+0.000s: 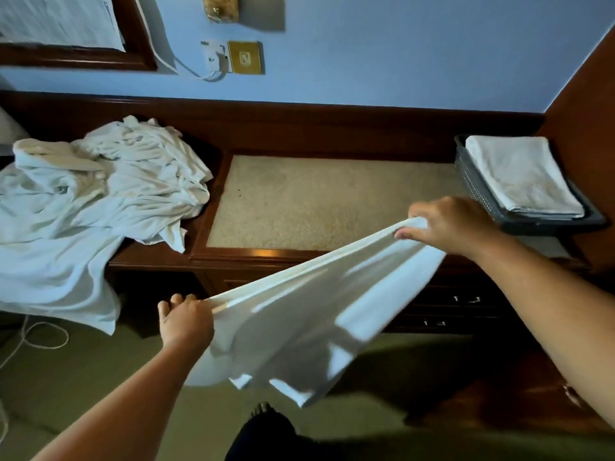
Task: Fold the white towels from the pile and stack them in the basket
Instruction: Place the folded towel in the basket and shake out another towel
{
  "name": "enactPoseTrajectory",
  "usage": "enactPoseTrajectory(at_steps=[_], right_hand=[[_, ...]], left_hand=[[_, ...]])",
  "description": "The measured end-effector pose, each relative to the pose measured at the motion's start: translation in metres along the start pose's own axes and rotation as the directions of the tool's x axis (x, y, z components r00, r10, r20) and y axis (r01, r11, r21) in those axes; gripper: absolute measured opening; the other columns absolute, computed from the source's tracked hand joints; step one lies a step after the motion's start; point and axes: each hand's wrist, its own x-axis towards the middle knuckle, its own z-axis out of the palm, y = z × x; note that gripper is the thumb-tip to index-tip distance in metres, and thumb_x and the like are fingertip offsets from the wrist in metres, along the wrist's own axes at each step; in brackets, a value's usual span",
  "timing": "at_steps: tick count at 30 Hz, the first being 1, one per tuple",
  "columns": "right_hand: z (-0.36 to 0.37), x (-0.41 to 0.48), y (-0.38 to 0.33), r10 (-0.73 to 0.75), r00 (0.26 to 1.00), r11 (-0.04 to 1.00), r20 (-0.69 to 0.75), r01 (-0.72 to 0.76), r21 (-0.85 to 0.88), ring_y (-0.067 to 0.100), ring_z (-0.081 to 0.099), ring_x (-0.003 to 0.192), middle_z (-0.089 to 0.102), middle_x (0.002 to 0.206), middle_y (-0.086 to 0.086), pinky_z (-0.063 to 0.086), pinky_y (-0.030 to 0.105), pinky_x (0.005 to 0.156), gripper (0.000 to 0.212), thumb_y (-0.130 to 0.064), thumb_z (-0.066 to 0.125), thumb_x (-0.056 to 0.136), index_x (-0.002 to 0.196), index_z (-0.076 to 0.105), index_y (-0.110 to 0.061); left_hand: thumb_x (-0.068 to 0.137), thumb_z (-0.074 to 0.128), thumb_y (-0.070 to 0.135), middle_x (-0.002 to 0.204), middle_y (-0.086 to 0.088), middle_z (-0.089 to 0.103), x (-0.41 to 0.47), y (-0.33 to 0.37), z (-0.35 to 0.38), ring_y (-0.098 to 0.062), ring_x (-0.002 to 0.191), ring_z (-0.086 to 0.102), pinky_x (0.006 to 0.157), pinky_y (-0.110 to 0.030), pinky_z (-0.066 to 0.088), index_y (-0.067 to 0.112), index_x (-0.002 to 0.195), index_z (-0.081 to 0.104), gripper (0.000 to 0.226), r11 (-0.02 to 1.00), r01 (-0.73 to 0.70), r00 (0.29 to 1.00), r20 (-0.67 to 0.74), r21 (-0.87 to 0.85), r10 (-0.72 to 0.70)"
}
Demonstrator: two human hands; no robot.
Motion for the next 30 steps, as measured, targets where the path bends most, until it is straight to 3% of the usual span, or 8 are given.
enactPoseTrajectory(at_steps=[4, 9, 11, 14, 17, 20, 24, 30], right_hand=[[0.040, 0.024, 0.016, 0.025, 0.992, 0.994, -0.123, -0.037, -0.098, 0.034, 0.063, 0.057, 0.061, 0.060, 0.010, 0.040, 0.032, 0.054, 0.049, -0.063, 0.068, 0.080, 0.083, 0.060, -0.015], [0.088, 0.070, 0.056, 0.229, 0.973, 0.959, 0.024, -0.221, -0.180, 0.038, 0.068, 0.072, 0.069, 0.075, 0.016, 0.045, 0.036, 0.060, 0.046, -0.059, 0.064, 0.086, 0.093, 0.061, -0.013], [0.101, 0.090, 0.079, 0.284, 0.925, 0.953, 0.252, -0.244, -0.178, 0.035, 0.068, 0.093, 0.072, 0.099, 0.014, 0.048, 0.038, 0.072, 0.041, -0.057, 0.059, 0.091, 0.107, 0.061, -0.019], [0.107, 0.127, 0.113, 0.286, 0.681, 0.955, 0.674, -0.260, -0.143, 0.026, 0.059, 0.117, 0.063, 0.132, 0.007, 0.045, 0.031, 0.096, 0.035, -0.045, 0.058, 0.097, 0.122, 0.061, -0.021], [0.112, 0.173, 0.135, 0.419, 0.791, 0.899, 0.446, -0.431, -0.082, 0.033, 0.059, 0.114, 0.064, 0.130, 0.015, 0.044, 0.036, 0.091, 0.034, -0.038, 0.059, 0.098, 0.124, 0.064, -0.017], [0.121, 0.215, 0.141, 0.407, 0.793, 0.908, 0.454, -0.406, -0.104, 0.030, 0.060, 0.091, 0.069, 0.109, 0.013, 0.043, 0.034, 0.072, 0.019, -0.042, 0.055, 0.098, 0.088, 0.059, -0.026], [0.113, 0.261, 0.166, 0.521, 0.780, 0.846, 0.347, -0.524, -0.095, 0.034, 0.062, 0.103, 0.067, 0.108, 0.015, 0.040, 0.034, 0.073, 0.024, -0.043, 0.053, 0.100, 0.101, 0.062, -0.021], [0.136, 0.321, 0.216, 0.475, 0.792, 0.879, 0.383, -0.443, -0.174, 0.033, 0.060, 0.101, 0.059, 0.110, 0.009, 0.045, 0.037, 0.077, 0.022, -0.033, 0.047, 0.102, 0.108, 0.066, -0.022]], left_hand=[[0.083, 0.051, 0.018, 0.091, 0.008, 0.055, 0.030, -0.048, 0.014, -0.019, 0.099, 0.046, 0.090, -0.040, 0.035, 0.028, 0.100, 0.073, 0.029, 0.990, 0.139, 0.990, 0.005, 0.006, -0.139], [0.081, 0.065, 0.013, 0.092, -0.008, 0.066, 0.113, -0.077, -0.027, -0.035, 0.095, 0.060, 0.092, -0.048, 0.044, 0.024, 0.089, 0.078, 0.019, 0.938, 0.155, 0.971, -0.128, -0.309, -0.203], [0.084, 0.068, 0.015, 0.097, -0.012, 0.071, 0.155, -0.069, -0.062, -0.038, 0.093, 0.064, 0.089, -0.046, 0.043, 0.028, 0.092, 0.080, 0.019, 0.918, 0.094, 0.966, -0.187, -0.385, -0.177], [0.083, 0.076, 0.019, 0.098, -0.014, 0.074, 0.230, -0.048, -0.118, -0.036, 0.092, 0.065, 0.078, -0.038, 0.048, 0.025, 0.095, 0.081, 0.015, 0.860, -0.007, 0.977, -0.187, -0.511, -0.103], [0.083, 0.079, 0.025, 0.094, -0.017, 0.074, 0.295, -0.024, -0.162, -0.034, 0.086, 0.063, 0.072, -0.035, 0.048, 0.016, 0.100, 0.081, 0.019, 0.848, -0.060, 0.982, -0.184, -0.527, -0.044], [0.088, 0.075, 0.030, 0.086, -0.019, 0.072, 0.363, -0.005, -0.204, -0.037, 0.085, 0.066, 0.072, -0.039, 0.051, 0.011, 0.102, 0.080, 0.024, 0.790, -0.084, 0.977, -0.208, -0.607, -0.056], [0.090, 0.074, 0.029, 0.091, -0.020, 0.072, 0.428, 0.026, -0.233, -0.036, 0.084, 0.065, 0.075, -0.040, 0.051, 0.011, 0.106, 0.079, 0.024, 0.829, -0.111, 0.980, -0.197, -0.549, 0.000], [0.080, 0.082, 0.034, 0.078, -0.011, 0.068, 0.478, 0.060, -0.239, -0.031, 0.075, 0.059, 0.070, -0.034, 0.046, 0.012, 0.092, 0.080, 0.025, 0.855, -0.022, 0.982, -0.172, -0.518, -0.079]])
